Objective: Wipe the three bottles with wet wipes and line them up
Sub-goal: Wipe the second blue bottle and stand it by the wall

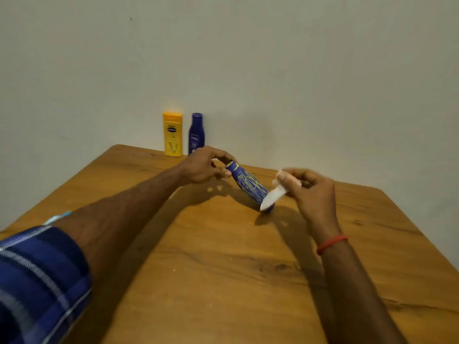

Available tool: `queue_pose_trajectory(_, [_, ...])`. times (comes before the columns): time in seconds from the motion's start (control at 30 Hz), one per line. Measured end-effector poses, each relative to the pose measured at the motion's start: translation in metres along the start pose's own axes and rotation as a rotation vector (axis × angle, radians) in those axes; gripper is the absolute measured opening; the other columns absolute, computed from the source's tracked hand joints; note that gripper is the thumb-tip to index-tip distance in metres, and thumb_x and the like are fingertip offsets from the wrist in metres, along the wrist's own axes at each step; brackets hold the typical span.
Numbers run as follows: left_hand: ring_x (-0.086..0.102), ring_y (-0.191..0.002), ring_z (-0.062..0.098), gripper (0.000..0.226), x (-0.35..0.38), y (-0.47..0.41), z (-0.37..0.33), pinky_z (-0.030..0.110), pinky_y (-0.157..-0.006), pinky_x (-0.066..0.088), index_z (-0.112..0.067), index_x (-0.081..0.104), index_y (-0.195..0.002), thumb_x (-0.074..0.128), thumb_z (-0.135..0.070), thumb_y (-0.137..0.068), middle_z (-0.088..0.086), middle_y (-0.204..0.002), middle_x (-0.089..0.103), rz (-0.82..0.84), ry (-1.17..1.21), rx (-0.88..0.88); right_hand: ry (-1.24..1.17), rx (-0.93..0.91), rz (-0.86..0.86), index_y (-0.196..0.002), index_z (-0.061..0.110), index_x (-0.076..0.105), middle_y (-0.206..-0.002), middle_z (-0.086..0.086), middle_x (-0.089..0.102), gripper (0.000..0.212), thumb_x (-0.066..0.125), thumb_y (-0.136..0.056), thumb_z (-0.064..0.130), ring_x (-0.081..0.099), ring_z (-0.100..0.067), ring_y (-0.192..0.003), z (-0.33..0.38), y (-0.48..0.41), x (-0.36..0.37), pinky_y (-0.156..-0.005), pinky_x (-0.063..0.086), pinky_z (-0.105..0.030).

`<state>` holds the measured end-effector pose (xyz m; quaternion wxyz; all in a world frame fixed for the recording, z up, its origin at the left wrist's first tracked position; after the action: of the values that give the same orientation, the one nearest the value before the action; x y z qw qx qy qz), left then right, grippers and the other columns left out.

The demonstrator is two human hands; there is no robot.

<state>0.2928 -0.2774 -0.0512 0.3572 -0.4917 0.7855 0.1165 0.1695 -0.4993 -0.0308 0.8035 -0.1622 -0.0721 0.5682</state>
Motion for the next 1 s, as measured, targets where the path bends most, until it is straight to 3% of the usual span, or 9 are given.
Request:
queue_pose_trajectory(0.1, [0.066,-0.092,0.012,0.039,-0.018,0.061,-0.028,0.022,-0.067,0.051,-0.019,0.061,-0.131,0.068,-0.015,-0.092,-0.006,-0.113,0.066,-0.108,0.118,-0.051,-0.104,-0.110,0.025,-0.102,0.005,0.075,-0.093,-0.009,0.076,0.020,0.078,-0.082,0.010,0.072,-0.014,-0.084,0.067,0.018,-0.007,-0.074,0.060,-0.029])
queue_pose_trajectory(0.2, [0.067,-0.095,0.015,0.033,-0.037,0.120,-0.068,0.025,-0.066,0.052,-0.025,0.064,-0.125,0.067,-0.015,-0.094,-0.004,-0.114,0.067,-0.160,0.196,-0.037,-0.168,-0.145,0.092,-0.103,0.007,0.076,-0.098,-0.006,0.076,0.021,0.077,-0.083,0.011,0.072,-0.020,-0.093,0.116,0.056,0.001,-0.076,0.061,-0.032])
queue_pose_trajectory(0.4, [0.061,-0.102,0.021,0.023,-0.058,0.201,-0.144,0.034,-0.076,0.053,-0.021,0.063,-0.119,0.059,-0.014,-0.098,0.007,-0.117,0.066,-0.126,0.461,0.041,-0.186,-0.180,0.173,-0.109,0.017,0.073,-0.106,-0.002,0.073,0.026,0.076,-0.084,0.008,0.069,-0.020,-0.101,0.163,0.133,0.024,-0.078,0.061,-0.033])
queue_pose_trajectory(0.6, [0.059,-0.113,0.044,0.035,-0.047,0.258,-0.172,0.060,-0.099,0.047,-0.013,0.062,-0.125,0.061,-0.025,-0.092,0.023,-0.127,0.062,-0.082,0.531,0.076,-0.233,-0.145,0.119,-0.102,0.008,0.071,-0.098,-0.006,0.073,0.021,0.078,-0.083,0.014,0.071,-0.022,-0.094,0.172,0.192,0.024,-0.072,0.062,-0.037])
queue_pose_trajectory(0.8, [0.066,-0.112,0.019,0.040,-0.030,0.294,-0.172,0.038,-0.089,0.059,-0.015,0.058,-0.130,0.057,-0.024,-0.091,0.013,-0.129,0.063,-0.099,0.609,0.082,-0.206,-0.174,0.061,-0.101,0.015,0.074,-0.094,0.003,0.074,0.016,0.075,-0.085,0.014,0.070,-0.013,-0.090,0.179,0.218,0.011,-0.070,0.060,-0.027])
queue_pose_trajectory(1.0, [0.063,-0.114,0.023,0.049,-0.012,0.302,-0.167,0.043,-0.092,0.055,-0.006,0.054,-0.138,0.056,-0.022,-0.092,0.011,-0.126,0.065,-0.092,0.699,0.097,-0.160,-0.121,0.123,-0.104,0.012,0.072,-0.097,0.001,0.075,0.021,0.075,-0.085,0.021,0.072,-0.013,-0.091,0.169,0.228,0.022,-0.073,0.062,-0.033])
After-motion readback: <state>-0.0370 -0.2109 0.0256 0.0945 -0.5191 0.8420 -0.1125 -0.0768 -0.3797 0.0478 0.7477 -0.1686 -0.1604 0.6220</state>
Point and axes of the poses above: each hand's wrist, its own y-axis away from the middle knuckle, its own x-axis out of the palm, z = x × y, the point moved 8 cm from there along -y, towards the middle knuckle
